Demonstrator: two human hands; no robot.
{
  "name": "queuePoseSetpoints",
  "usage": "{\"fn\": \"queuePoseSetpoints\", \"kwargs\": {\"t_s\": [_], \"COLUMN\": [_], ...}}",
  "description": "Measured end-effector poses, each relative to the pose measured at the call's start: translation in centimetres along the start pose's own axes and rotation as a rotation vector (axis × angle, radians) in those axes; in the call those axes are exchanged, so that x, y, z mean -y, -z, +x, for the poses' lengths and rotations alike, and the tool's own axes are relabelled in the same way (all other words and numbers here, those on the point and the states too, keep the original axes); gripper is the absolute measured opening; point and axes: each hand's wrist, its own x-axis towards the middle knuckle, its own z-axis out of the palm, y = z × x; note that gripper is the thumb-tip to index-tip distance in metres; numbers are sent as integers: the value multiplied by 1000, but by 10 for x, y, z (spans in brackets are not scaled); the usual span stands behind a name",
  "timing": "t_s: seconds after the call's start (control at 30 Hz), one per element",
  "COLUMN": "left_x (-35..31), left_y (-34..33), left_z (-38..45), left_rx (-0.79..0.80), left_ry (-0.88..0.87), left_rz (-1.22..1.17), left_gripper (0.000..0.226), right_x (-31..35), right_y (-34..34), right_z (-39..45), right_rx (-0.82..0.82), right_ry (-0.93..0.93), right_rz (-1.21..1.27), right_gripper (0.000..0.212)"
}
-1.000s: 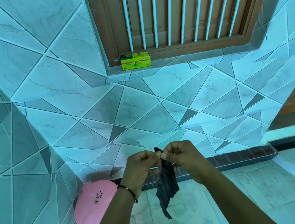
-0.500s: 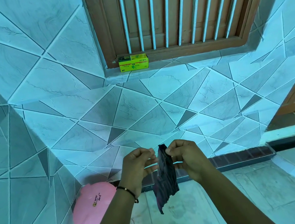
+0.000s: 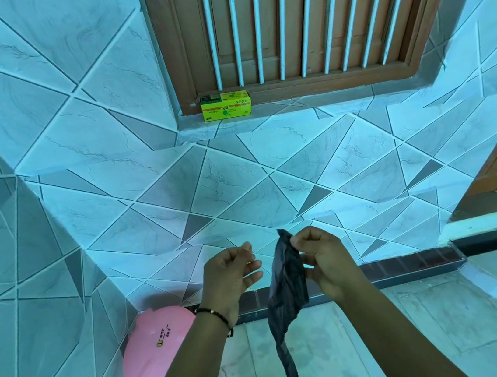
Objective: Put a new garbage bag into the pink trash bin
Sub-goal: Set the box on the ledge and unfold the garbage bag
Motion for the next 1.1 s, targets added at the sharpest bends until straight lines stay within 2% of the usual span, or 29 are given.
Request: {"fn": "queuePoseSetpoints", "kwargs": {"t_s": [0.13,0.33,0.4,0.53,0.7,0.9,1.0,1.1], "left_x": [-1,-6,-6,-1,4,5,5,5], "left_y": [12,-6,-12,-12,-14,-11,-9,-9], "left_z": [5,-3,-3,1,2,4,3,2], "left_rx": [-92,135,165,96,8,-32,-23,31], "left_ry": [24,34,7,-43,-105,-126,-120,-80], "left_rz": [-89,90,118,153,195,206,201,108], "left_gripper": [19,19,14,14,25,42,45,33], "right_x": [1,-4,-7,-10,-14,-8,-8,-7], "right_y": [13,0,-5,-5,-6,-6,-9,-10], "right_z": [6,3,3,3,4,-1,-1,0], "right_rx": [-124,94,150,128,64,234,156,71], "right_ry": [45,190,216,242,271,179,173,153], "right_rz": [46,-259,-323,-328,-396,-413,-448,-370], "right_gripper": [25,21,20,17,18,4,7,16]}}
